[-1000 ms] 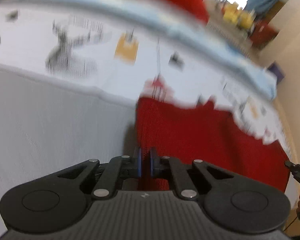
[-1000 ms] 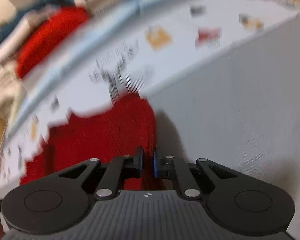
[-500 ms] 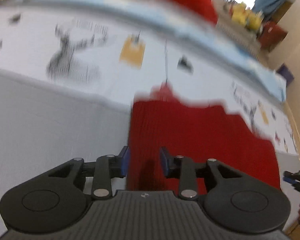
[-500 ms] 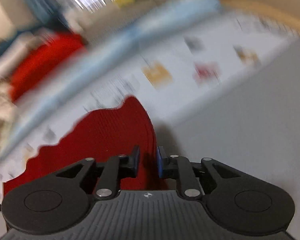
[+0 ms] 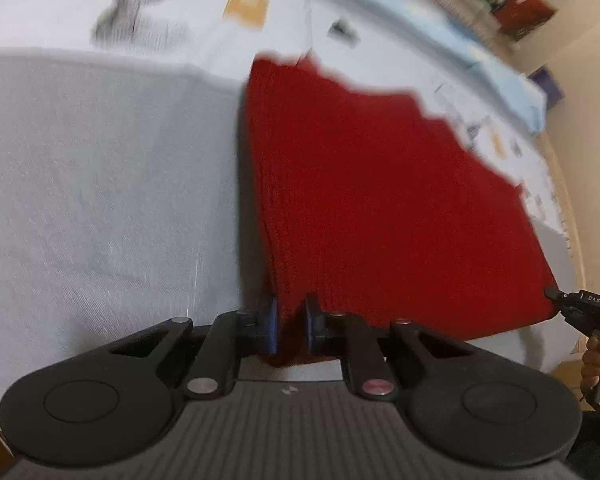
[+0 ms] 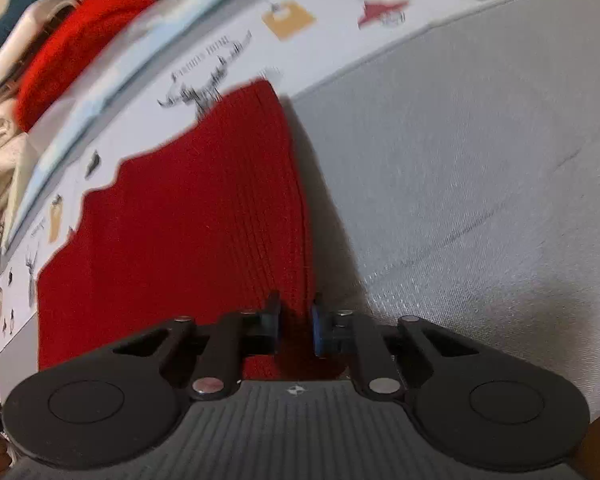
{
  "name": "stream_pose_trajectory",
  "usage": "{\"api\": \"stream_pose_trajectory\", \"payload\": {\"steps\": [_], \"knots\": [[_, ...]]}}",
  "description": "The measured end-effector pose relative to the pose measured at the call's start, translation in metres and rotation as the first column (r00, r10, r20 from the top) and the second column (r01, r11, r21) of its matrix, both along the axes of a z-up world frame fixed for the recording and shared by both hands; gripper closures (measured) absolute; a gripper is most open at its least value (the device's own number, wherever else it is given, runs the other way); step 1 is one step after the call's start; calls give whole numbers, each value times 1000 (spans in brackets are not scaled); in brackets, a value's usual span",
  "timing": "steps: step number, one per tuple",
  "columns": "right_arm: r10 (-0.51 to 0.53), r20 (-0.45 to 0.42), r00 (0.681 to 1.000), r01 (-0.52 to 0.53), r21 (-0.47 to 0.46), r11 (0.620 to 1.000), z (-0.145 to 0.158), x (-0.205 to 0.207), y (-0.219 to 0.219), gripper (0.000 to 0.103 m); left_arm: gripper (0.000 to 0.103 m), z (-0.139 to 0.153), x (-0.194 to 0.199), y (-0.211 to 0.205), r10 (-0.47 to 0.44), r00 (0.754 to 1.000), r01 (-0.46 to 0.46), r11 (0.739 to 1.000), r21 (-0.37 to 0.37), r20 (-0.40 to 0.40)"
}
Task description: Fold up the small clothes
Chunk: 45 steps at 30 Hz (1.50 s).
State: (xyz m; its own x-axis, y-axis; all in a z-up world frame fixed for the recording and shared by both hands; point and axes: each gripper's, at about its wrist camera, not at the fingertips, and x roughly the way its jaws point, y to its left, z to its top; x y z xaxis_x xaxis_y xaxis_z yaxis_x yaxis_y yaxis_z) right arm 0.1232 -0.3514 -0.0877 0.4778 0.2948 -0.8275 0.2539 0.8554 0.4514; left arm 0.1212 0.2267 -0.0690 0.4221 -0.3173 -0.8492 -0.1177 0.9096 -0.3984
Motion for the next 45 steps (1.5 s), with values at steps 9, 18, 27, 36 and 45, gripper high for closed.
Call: {"api": "stream_pose_trajectory", "payload": {"steps": [9, 18, 27, 36, 45], "knots": [[-63, -76, 995, 57, -78, 995, -4, -9, -6, 86, 89, -17, -22, -6, 86, 994, -79, 991, 104, -66], [81, 56, 995, -68, -212, 975, 23, -14, 18, 80, 89, 5, -36, -27, -47, 997, 36, 987, 157, 67], [72, -97, 993, -96, -265, 959, -10, -2, 18, 73, 89, -22, -29, -53, -124, 992, 130, 936, 328, -40], [85, -85, 993, -107, -300, 948, -6, -7, 20, 73, 89, -17, -25, -54, -115, 993, 118, 942, 313, -30], [54, -36, 998, -63, -304, 951, 2, -12, 18, 73, 89, -7, -29, -38, -50, 999, 47, 964, 263, 5]]}}
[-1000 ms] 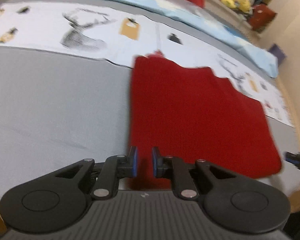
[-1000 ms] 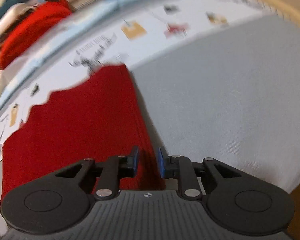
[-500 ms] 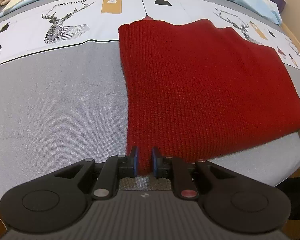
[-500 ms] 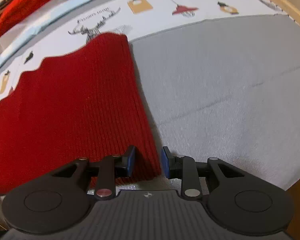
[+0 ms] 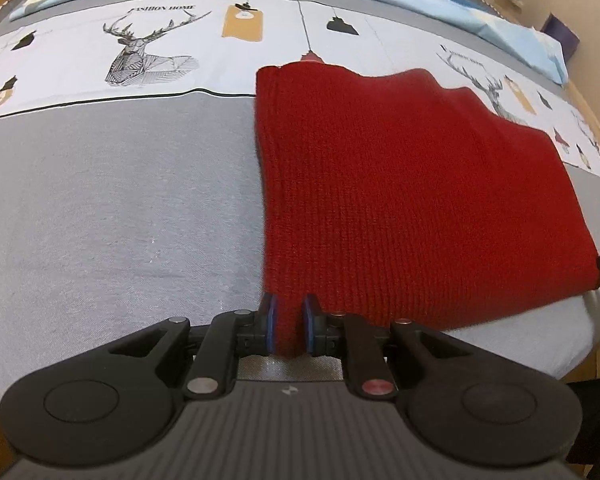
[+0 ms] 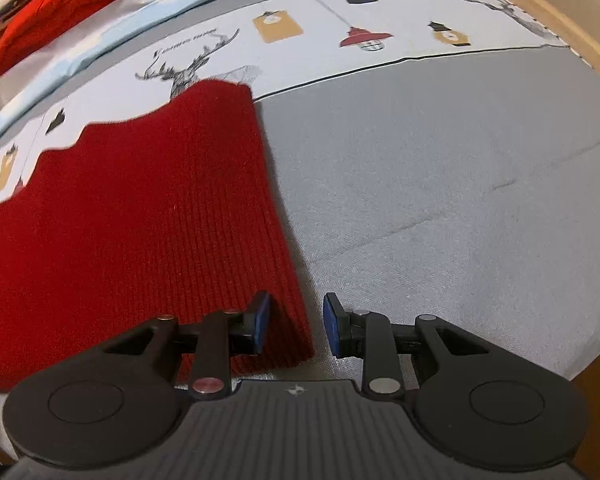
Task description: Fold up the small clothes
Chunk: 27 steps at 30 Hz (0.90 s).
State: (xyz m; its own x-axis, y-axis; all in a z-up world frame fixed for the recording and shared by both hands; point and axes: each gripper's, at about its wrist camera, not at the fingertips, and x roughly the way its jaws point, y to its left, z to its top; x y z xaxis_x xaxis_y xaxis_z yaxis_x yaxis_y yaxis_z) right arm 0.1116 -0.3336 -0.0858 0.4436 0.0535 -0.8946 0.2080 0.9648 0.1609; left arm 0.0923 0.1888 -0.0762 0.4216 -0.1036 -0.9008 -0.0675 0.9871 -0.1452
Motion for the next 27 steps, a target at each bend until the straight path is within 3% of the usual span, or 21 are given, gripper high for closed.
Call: {"api": "stream_pose_trajectory", "payload": {"steps": [2, 4, 6, 13, 15, 17, 19, 23, 27], "knots": [[17, -18, 1000, -17, -36, 999, -4, 0, 2, 72, 88, -6, 3, 2, 3, 999, -3, 1000, 14, -33], [29, -52, 998, -32, -59, 998, -11, 1, 6, 68, 75, -17, 7, 4, 12, 996, -9, 999, 34, -84], [24, -38, 999, -27, -78, 997, -8, 0, 10, 68, 74, -14, 7, 7, 23, 997, -21, 1000, 23, -75], [41, 178, 983, -26, -82, 996, 27, -18, 37, 63, 75, 12, -13, 24, 59, 998, -57, 997, -44, 33], [46, 134, 990, -35, -85, 996, 17, -13, 43, 60, 75, 17, -20, 32, 72, 996, -70, 997, -42, 47], [47, -14, 999, -48, -111, 993, -9, -3, 46, 59, 75, 21, -28, 42, 95, 994, -93, 995, -43, 60], [11, -33, 999, -15, -145, 989, -15, 0, 48, 59, 75, 26, -36, 56, 132, 988, -128, 990, -52, 77], [25, 130, 991, -2, -174, 985, 11, -8, 72, 59, 75, 39, -54, 83, 203, 969, -195, 978, -71, 138], [110, 251, 962, -66, -176, 982, 29, -21, 118, 59, 75, 43, -66, 112, 255, 955, -247, 966, -75, 152]]}}
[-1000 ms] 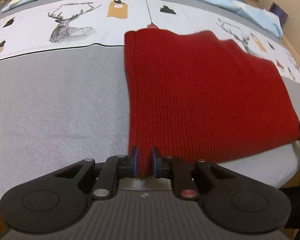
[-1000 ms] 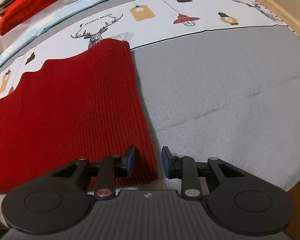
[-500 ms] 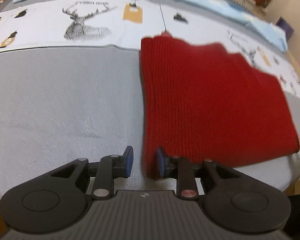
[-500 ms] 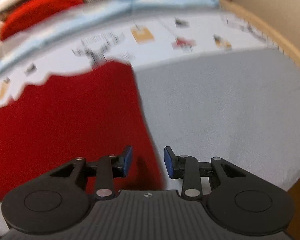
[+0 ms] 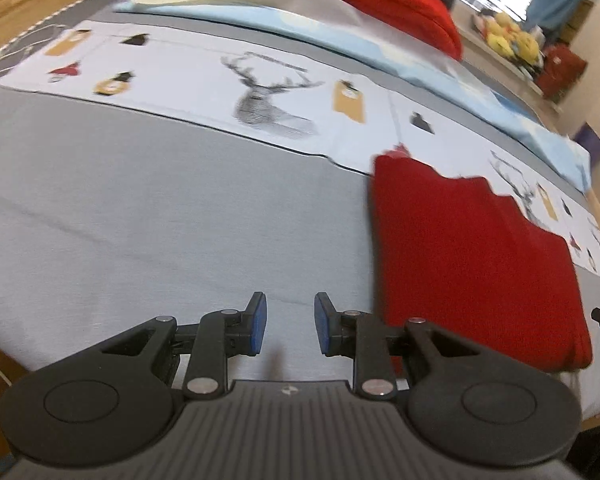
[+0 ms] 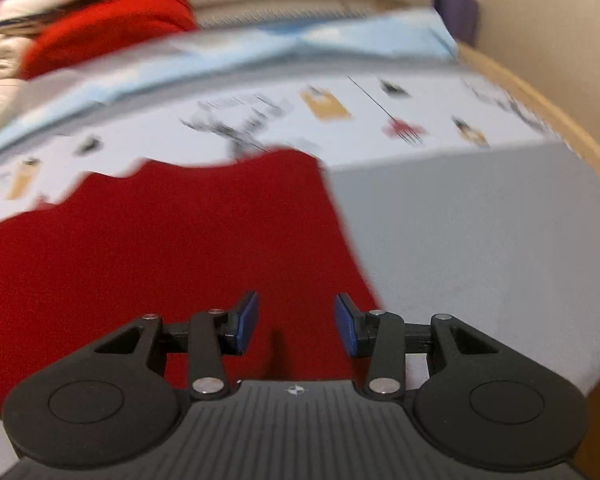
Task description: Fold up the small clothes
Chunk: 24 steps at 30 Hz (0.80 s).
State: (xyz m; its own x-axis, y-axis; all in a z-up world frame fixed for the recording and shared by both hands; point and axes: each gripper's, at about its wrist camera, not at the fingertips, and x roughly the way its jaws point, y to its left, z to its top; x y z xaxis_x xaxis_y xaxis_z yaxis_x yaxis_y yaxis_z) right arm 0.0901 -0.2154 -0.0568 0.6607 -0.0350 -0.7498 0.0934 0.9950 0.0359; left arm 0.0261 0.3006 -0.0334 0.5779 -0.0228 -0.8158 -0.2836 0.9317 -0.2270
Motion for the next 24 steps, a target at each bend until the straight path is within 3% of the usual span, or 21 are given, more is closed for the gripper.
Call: {"api": "stream_pose_trajectory", "payload": {"steps": [5, 8, 15, 20, 24], "knots": [[165, 68, 984, -167, 27, 986, 2, -22, 77, 60, 75, 0, -19, 35, 55, 998, -55, 998, 9, 8], [274, 87, 958, -278, 33, 960, 4, -30, 121, 69, 75, 1, -31, 52, 84, 996, -84, 996, 14, 24], [431, 108, 896, -432, -8, 902, -2, -59, 214, 67, 75, -1, -59, 95, 173, 984, -173, 985, -25, 37], [583, 99, 806, -581, -52, 812, -7, -75, 268, 44, 75, -5, -71, 114, 205, 978, -203, 978, -42, 29], [703, 64, 708, -691, -146, 708, -18, -89, 307, 43, 75, -9, -77, 123, 212, 977, -211, 977, -35, 18]]}}
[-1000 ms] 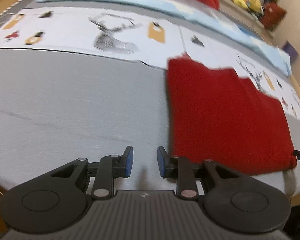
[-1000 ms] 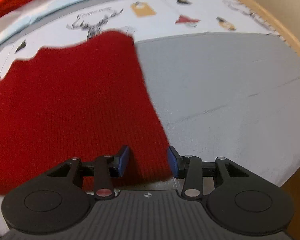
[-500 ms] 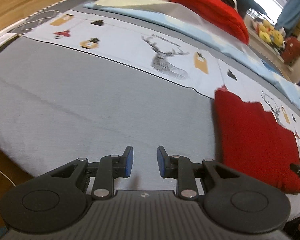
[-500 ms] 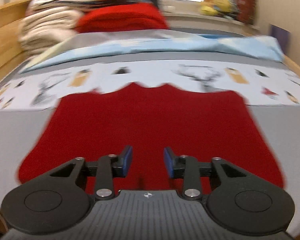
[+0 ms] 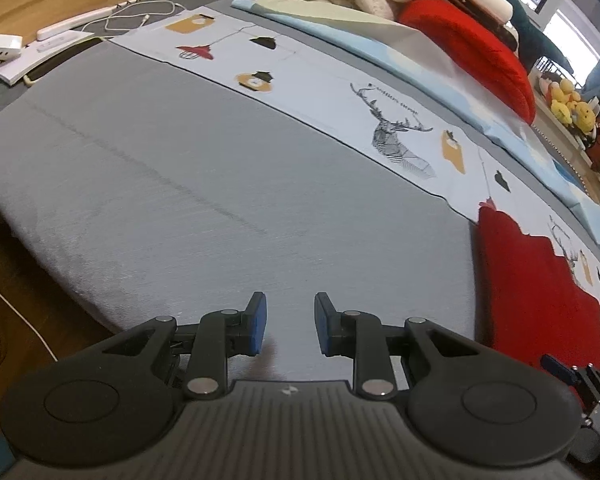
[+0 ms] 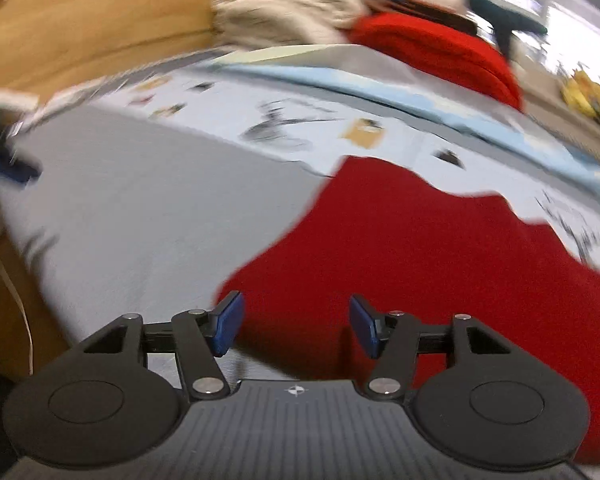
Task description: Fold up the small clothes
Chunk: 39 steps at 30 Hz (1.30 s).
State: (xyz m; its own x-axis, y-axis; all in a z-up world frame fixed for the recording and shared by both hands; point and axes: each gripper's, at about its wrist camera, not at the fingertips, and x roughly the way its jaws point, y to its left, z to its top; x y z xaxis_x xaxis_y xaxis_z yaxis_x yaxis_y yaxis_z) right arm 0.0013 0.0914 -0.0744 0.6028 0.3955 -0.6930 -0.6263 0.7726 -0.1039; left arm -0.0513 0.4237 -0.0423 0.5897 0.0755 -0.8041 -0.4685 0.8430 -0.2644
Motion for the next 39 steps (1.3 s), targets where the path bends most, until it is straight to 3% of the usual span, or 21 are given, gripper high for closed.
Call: {"api": "stream_pose_trajectory", "payload": {"steps": [4, 9, 14, 16, 21, 25, 30, 33, 39], "knots": [[88, 12, 996, -86, -106, 991, -14, -8, 30, 42, 75, -4, -7, 11, 24, 1000, -24, 1000, -19, -3], [131, 44, 990, -113, -292, 950, -37, -9, 57, 42, 75, -7, -8, 16, 30, 999, -31, 999, -21, -18], [109, 52, 993, -87, -321, 943, -47, 1, 60, 45, 75, -8, -4, 11, -2, 1000, 3, 1000, 21, -31], [120, 39, 992, -102, -309, 946, -48, 3, 59, 50, 75, -9, -5, 12, -9, 999, 11, 999, 39, -40], [164, 58, 985, -138, -315, 939, -46, -1, 61, 77, 75, -14, -11, 17, -4, 998, 7, 999, 45, -56], [256, 154, 954, -182, -380, 907, -40, -24, 71, 83, 74, -15, -16, 20, 2, 998, 1, 999, 50, -57], [244, 166, 956, -193, -272, 943, -11, -40, 75, 84, 75, -13, -12, 16, 7, 998, -4, 999, 41, -56], [221, 129, 967, -199, -164, 966, 6, -43, 74, 84, 75, -11, -2, 4, -21, 998, 25, 998, 57, -64], [21, 47, 999, -25, 92, 995, 48, -14, 30, 85, 75, -3, 23, -36, -99, 992, 106, 989, 104, -73]]}}
